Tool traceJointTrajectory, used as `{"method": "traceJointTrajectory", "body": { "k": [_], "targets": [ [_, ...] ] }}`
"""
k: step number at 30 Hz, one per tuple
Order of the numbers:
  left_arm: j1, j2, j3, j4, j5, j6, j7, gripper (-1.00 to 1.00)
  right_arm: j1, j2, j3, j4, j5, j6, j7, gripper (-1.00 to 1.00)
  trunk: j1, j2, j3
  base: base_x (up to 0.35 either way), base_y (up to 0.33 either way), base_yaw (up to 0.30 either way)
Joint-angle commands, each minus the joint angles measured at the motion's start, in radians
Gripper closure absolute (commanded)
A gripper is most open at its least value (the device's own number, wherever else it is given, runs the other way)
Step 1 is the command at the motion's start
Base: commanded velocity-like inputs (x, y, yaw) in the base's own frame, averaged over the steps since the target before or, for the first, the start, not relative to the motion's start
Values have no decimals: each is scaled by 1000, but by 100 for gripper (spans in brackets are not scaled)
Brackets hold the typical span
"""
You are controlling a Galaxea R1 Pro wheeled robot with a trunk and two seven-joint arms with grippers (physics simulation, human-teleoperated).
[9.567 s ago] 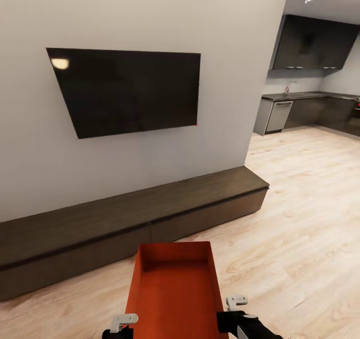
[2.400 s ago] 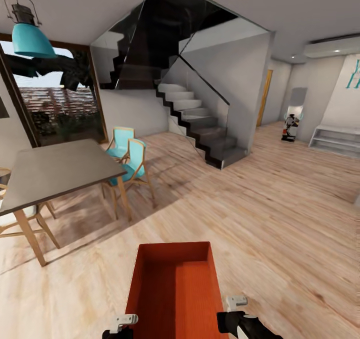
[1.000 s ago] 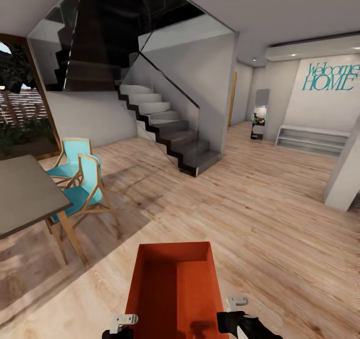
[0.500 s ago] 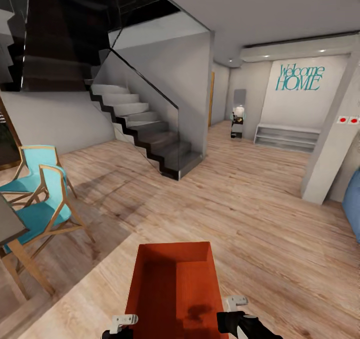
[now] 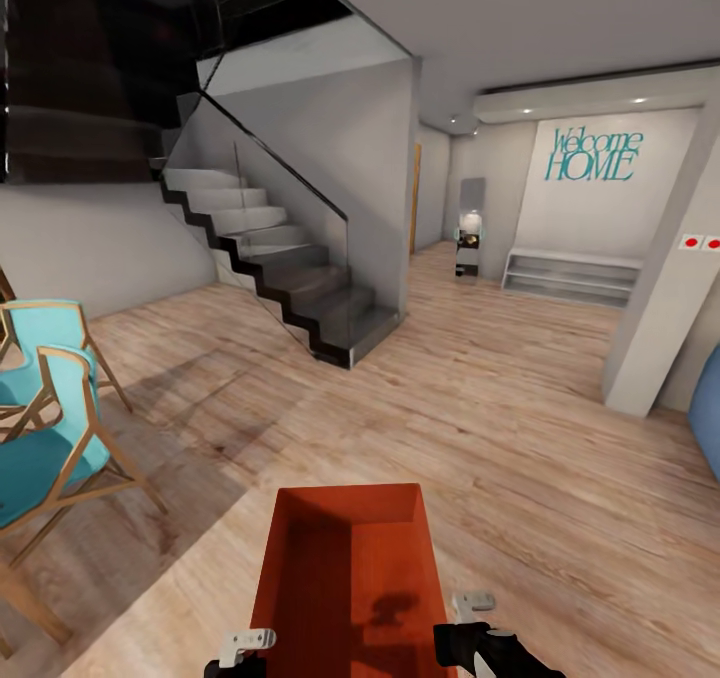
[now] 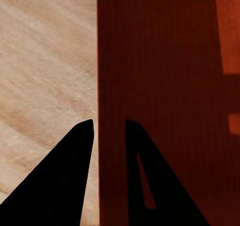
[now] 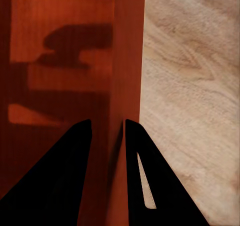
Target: Move the two storage containers from the living room to the garage. In the garage, place one container on the floor and stack the other container on top of it (either order is fine).
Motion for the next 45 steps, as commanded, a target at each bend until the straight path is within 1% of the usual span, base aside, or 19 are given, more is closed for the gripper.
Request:
{"method": "traceJointTrajectory", "body": {
  "k": [1, 7, 28, 45],
  "targets": [
    [0, 1, -22, 5, 10, -4, 6, 100, -1, -1, 4, -5, 11, 6, -1, 100, 1, -1, -1, 343, 0, -1],
    [0, 1, -22, 5, 10, -4, 6, 100, -1, 0, 4, -5, 11, 6, -1, 100, 1, -1, -1, 343, 0, -65],
    [0, 1, -22, 5, 10, -4, 5, 100, -1, 0, 4, -5, 11, 7, -1, 100, 1, -1, -2, 343, 0, -194],
    [0, 1, -22, 5, 10, -4, 6, 100, -1, 0, 3, -4, 11, 6, -1, 100, 1, -1, -3, 343, 0, -16]
  ]
}}
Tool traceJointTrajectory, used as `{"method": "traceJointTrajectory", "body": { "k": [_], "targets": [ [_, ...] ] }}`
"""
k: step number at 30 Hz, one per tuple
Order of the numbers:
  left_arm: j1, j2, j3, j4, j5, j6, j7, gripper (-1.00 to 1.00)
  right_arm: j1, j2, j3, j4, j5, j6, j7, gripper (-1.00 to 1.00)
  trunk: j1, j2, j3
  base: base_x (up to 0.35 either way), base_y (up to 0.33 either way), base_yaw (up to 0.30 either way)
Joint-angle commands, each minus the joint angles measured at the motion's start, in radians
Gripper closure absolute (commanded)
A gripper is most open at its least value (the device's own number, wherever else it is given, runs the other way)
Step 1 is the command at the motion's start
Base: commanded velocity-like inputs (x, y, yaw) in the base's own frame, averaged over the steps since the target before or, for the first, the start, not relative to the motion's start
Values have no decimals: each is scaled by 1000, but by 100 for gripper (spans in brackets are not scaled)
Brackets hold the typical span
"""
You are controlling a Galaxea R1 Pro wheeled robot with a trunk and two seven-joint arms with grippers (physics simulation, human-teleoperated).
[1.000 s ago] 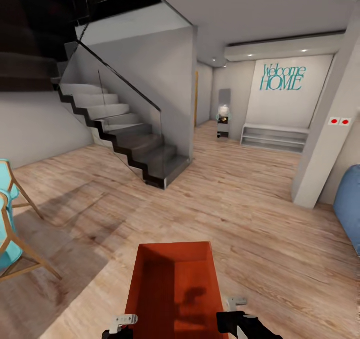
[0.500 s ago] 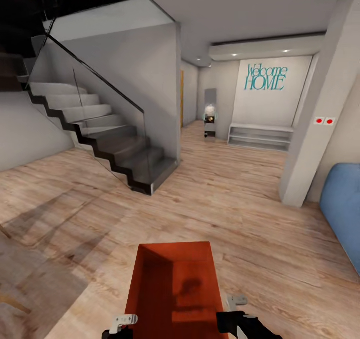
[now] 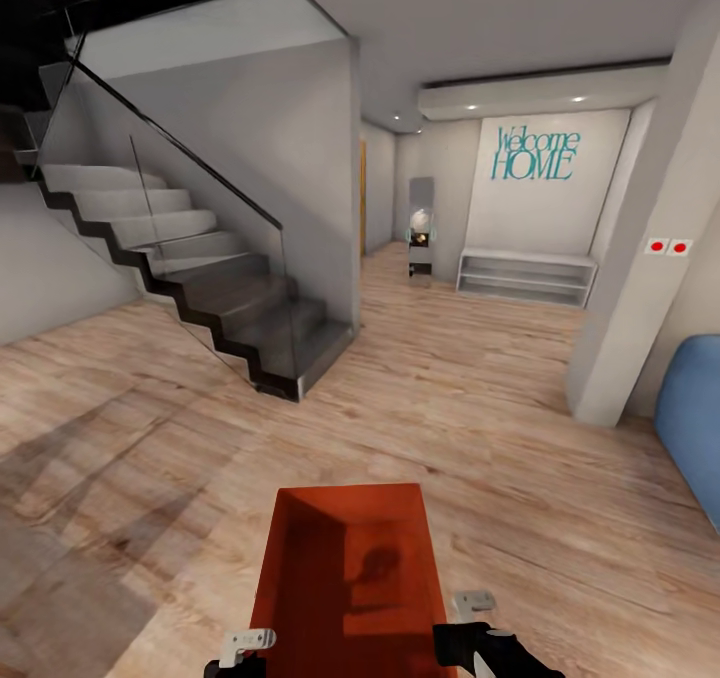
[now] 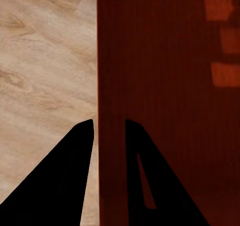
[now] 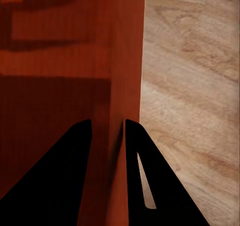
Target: Move the two storage containers from the living room to the garage. In the garage, place one container on the floor and stack the other container on top of it (either order is fine).
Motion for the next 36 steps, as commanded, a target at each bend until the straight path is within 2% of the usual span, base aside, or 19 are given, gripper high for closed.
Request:
{"method": "traceJointTrajectory", "body": {
  "k": [1, 18, 28, 36],
  "targets": [
    [0, 1, -22, 5, 10, -4, 5, 100, -1, -1, 5, -4, 7, 6, -1, 100, 1, -1, -1, 343, 0, 0],
    [0, 1, -22, 5, 10, -4, 5, 100, -1, -1, 5, -5, 7, 5, -1, 100, 1, -1, -1, 343, 0, -1],
    [0, 1, -22, 5, 10, -4, 6, 100, -1, -1, 5, -4, 7, 5, -1, 100, 1, -1, -1, 343, 0, -145],
    [0, 1, -22, 5, 10, -4, 5, 100, -1, -2, 4, -5, 7, 5, -1, 100, 1, -1, -1, 343, 0, -30]
  ]
}}
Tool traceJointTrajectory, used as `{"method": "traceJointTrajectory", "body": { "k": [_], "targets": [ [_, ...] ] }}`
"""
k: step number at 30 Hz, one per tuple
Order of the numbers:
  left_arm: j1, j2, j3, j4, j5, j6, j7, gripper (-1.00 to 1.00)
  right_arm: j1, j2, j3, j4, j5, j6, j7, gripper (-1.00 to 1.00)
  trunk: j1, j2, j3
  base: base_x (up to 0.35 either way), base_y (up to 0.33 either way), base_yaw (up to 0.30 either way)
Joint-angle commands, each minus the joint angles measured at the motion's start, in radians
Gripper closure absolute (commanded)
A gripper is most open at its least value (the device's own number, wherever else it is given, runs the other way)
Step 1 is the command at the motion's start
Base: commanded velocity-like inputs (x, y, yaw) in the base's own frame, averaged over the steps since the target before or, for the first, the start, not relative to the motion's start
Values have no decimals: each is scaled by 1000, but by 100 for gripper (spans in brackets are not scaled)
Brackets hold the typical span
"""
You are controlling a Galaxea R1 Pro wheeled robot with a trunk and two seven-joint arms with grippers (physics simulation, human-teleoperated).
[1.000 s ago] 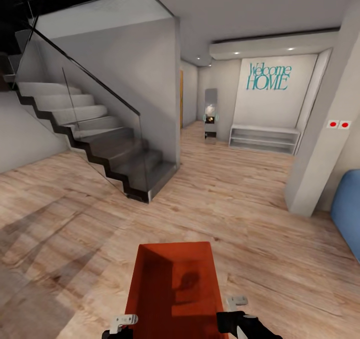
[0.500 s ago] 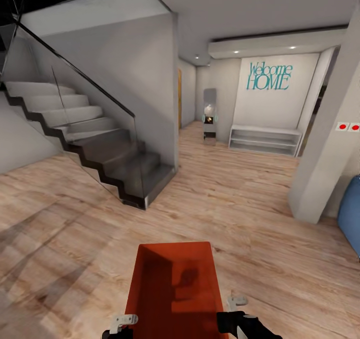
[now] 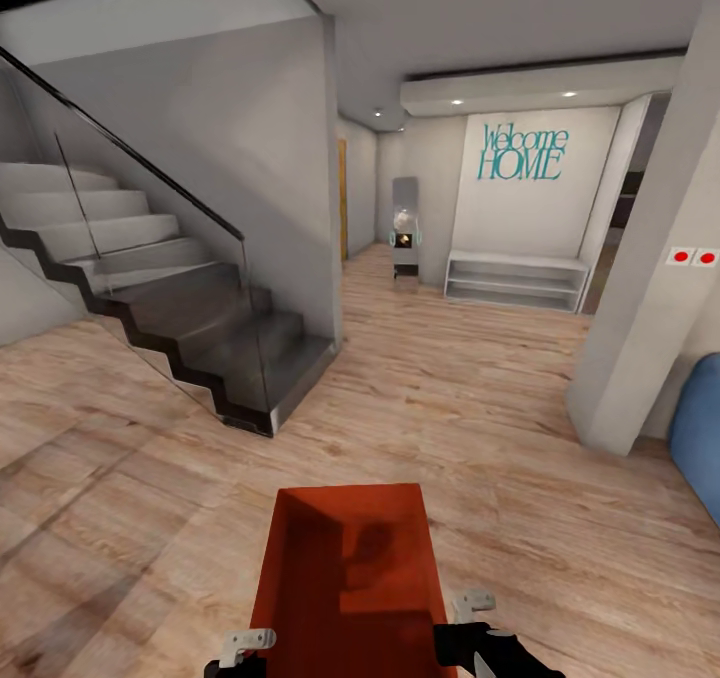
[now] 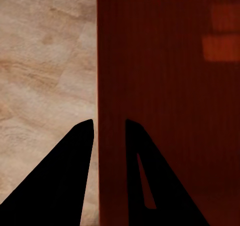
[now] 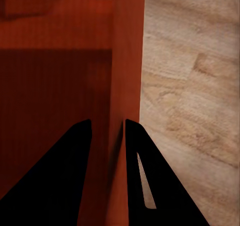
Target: Move the two storage containers from the living room to the garage. In the garage, place one container on the floor and stack the other container on top of it (either order is fine).
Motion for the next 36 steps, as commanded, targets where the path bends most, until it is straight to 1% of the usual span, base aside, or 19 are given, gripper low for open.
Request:
{"method": "traceJointTrajectory", "body": {
  "k": [1, 8, 9, 11, 29, 36],
  "targets": [
    [0, 1, -21, 5, 10, -4, 5, 100, -1, -1, 2, -5, 10, 6, -1, 100, 1, -1, -1, 343, 0, -3],
    [0, 1, -21, 5, 10, -4, 6, 100, -1, -1, 2, -5, 10, 5, -1, 100, 1, -1, -1, 343, 0, -1],
    [-6, 6, -5, 2, 10, -10, 4, 100, 3, -5, 9, -8, -7, 4, 3, 100, 1, -1, -1, 192, 0, 0],
    [-6, 4, -5, 2, 10, -21, 4, 100, 3, -4, 11, -8, -7, 4, 3, 100, 1, -1, -1, 219, 0, 0],
    [-6, 4, -5, 2, 10, -21, 4, 100, 3, -4, 12, -8, -7, 4, 3, 100, 1, -1, -1, 228, 0, 0],
    [-8, 3, -6, 4, 9, -22, 4, 100, 3, -4, 7, -8, -7, 4, 5, 100, 1, -1, -1, 312, 0, -2]
  ]
}}
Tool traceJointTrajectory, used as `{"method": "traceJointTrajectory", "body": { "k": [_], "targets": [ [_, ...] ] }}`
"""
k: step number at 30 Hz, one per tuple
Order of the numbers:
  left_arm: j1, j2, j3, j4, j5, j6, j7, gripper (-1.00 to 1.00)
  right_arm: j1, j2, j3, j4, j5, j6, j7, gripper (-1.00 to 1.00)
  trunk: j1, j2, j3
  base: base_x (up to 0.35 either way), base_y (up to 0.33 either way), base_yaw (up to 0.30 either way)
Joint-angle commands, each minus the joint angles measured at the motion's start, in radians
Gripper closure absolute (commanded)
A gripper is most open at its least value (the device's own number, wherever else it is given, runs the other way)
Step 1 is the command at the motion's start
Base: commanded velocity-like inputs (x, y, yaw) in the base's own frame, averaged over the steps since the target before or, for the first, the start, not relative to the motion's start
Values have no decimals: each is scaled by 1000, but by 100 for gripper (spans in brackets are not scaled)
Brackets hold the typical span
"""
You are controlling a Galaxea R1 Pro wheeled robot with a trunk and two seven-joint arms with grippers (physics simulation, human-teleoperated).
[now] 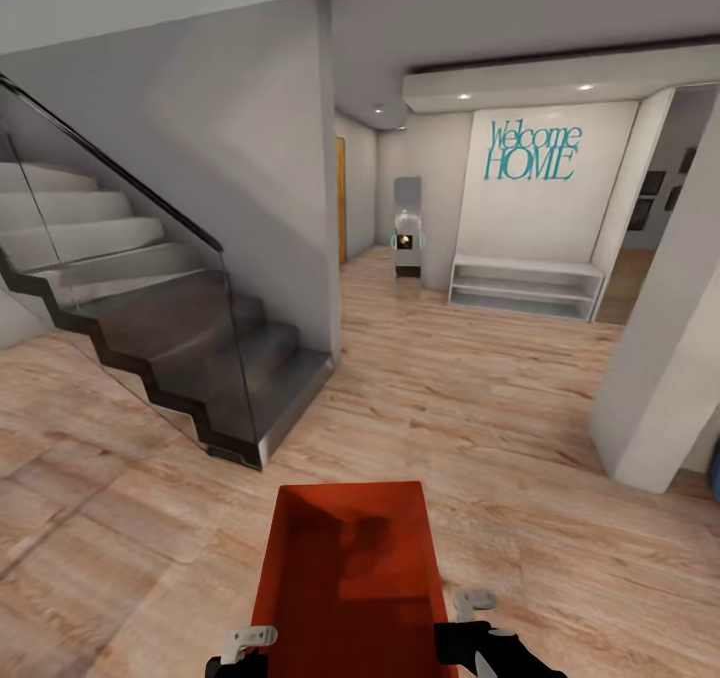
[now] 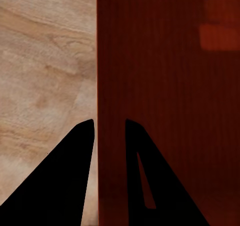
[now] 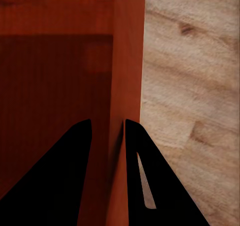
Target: Move the two storage containers from the living room to the garage. In the garage, place one container on the floor and stack the other container on top of it (either order is fine).
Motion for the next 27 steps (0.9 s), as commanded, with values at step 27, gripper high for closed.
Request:
{"method": "traceJointTrajectory", "body": {
  "k": [27],
  "targets": [
    [-1, 15, -5, -2, 9, -25, 3, 100, 0, -1, 8, 2, -2, 6, 0, 100, 1, -1, -1, 341, 0, -227]
  ]
}}
